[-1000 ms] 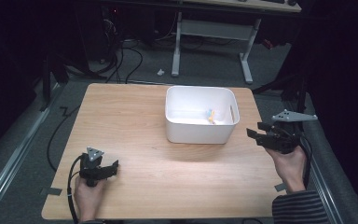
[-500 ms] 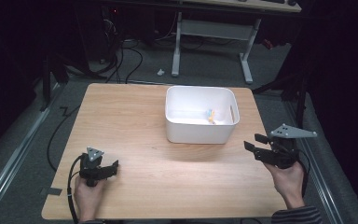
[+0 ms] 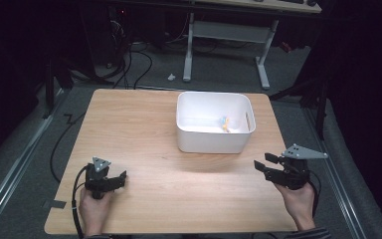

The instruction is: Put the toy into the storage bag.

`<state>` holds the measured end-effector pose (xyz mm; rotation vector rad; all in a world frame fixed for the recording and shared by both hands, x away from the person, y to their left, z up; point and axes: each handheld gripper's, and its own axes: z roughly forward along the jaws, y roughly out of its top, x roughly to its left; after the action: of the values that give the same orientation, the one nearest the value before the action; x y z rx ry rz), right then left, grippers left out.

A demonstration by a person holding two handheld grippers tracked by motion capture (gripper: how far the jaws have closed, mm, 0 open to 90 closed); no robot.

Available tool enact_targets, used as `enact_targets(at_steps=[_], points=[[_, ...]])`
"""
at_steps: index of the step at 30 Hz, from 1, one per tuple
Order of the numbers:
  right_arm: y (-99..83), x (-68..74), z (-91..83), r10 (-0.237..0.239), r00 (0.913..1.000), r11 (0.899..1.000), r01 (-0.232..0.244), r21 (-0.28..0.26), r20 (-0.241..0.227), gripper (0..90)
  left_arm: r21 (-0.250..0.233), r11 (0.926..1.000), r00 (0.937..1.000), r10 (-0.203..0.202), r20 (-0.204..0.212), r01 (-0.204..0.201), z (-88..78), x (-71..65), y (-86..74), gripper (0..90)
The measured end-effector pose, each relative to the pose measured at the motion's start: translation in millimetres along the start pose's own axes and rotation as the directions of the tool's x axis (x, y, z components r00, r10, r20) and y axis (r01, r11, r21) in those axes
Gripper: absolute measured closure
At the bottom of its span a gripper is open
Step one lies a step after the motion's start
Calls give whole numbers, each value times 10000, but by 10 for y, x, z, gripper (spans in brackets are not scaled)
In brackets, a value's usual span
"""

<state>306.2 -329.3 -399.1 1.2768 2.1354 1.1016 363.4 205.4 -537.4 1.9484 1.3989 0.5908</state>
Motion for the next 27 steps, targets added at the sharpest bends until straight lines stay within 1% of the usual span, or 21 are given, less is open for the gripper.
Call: enact_targets(at_steps=[3, 4, 11, 15, 20, 22, 25, 27], points=[[-37, 14, 62, 109, 9999, 9999, -110, -69, -56, 471, 6, 10000, 10000, 7, -1, -7, 0, 0, 0, 179], [-49, 14, 88, 82, 9999, 9999, -83, -99, -78, 471, -1, 10000, 10000, -1, -2, 1, 0, 0, 0, 179], [-123, 41, 262, 272, 9994, 9996, -271, 18, -220, 471, -2, 10000, 10000, -2, 0, 2, 0, 0, 0, 179], [-162, 53, 345, 344, 9990, 9994, -344, -10, -297, 466, 0, 10000, 10000, 0, 0, 0, 0, 0, 0, 180], [-220, 56, 463, 434, 9984, 9988, -426, 227, -355, 465, 0, 10000, 10000, 0, -1, 0, 0, 0, 0, 179], [-244, 45, 497, 440, 9984, 9988, -433, 215, -362, 465, 7, 10000, 10000, 10, 0, -10, 0, 1, 0, 179], [-287, 35, 542, 698, 9968, 9973, -689, 254, -390, 465, 1, 10000, 10000, -2, 0, 2, 0, 0, 0, 179], [-308, 29, 570, 785, 9961, 9964, -771, 339, -406, 465, 0, 10000, 10000, -1, 1, 1, 0, 0, 0, 179]])
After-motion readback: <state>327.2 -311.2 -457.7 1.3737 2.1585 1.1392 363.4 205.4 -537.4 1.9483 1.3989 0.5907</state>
